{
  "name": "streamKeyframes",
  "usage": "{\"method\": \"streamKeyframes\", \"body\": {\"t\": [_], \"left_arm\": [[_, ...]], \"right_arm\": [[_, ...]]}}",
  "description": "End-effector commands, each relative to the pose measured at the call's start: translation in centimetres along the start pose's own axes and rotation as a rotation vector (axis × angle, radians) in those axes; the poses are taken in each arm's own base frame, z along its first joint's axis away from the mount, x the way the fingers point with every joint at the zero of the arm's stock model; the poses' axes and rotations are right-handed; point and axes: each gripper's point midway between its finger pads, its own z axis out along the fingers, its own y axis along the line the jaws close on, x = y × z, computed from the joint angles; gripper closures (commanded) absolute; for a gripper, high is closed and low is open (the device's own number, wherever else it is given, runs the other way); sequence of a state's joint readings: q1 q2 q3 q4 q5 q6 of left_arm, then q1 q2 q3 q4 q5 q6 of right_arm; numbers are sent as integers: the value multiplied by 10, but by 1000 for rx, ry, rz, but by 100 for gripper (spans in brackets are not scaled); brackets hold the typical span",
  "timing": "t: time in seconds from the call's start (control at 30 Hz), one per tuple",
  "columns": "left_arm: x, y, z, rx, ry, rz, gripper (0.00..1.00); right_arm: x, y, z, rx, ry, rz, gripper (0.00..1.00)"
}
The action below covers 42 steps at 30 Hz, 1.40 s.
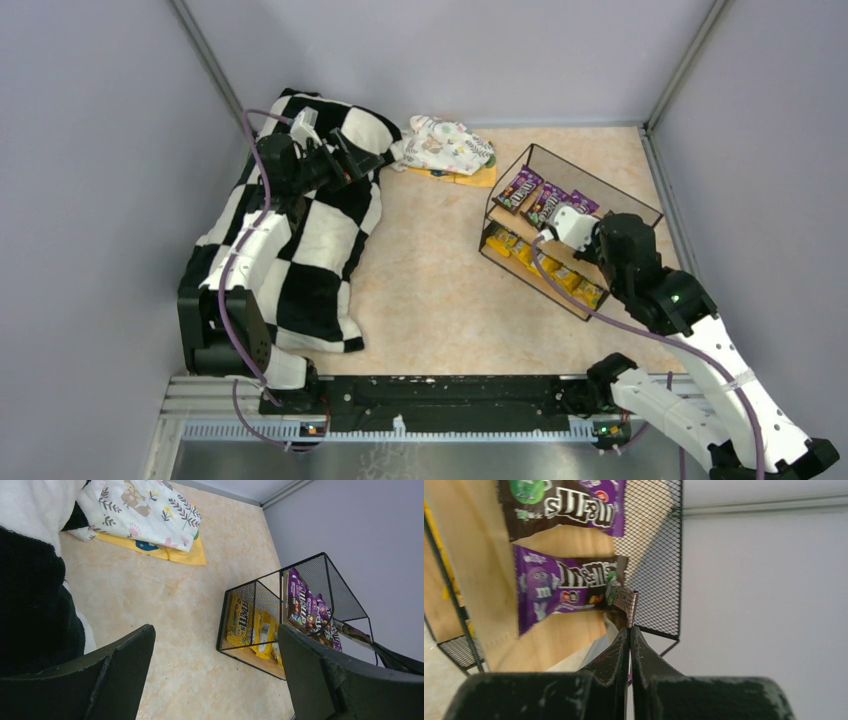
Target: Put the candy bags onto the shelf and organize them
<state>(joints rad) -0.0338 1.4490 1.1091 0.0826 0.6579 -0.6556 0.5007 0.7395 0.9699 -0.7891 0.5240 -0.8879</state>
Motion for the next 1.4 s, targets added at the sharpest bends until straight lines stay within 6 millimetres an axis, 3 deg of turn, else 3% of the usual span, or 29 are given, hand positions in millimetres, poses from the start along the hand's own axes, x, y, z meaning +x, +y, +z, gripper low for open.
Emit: {"method": "streamKeyframes", "body": {"t": [0.0,0.27,0.47,0.63,0.83,0.97,1.13,1.3,1.37], "left_arm": [[-16,-17,-1,42,-37,47,2],[-17,-18,-2,44,-39,48,2],[-15,-17,-1,43,-34,45,2],[-16,-17,-1,42,-35,45,2],[-15,-15,0,39,-34,45,2],[-15,-16,0,39,-33,47,2],[-14,-15,0,39,-31,48,2],[-13,-14,1,37,-28,45,2],[-14,-15,1,38,-29,46,2]], "right_arm": [[3,31,-1,-131,-15,48,100],[9,63,2,-222,-7,99,100],[15,71,2,-219,-9,129,100],[19,71,5,-184,-6,139,100],[19,63,3,-139,-17,156,93],[17,57,0,-124,-26,180,82],[6,40,-11,-105,-63,240,52],[-16,11,-32,-86,-160,358,43],[-33,-11,-47,-50,-244,473,23]]}}
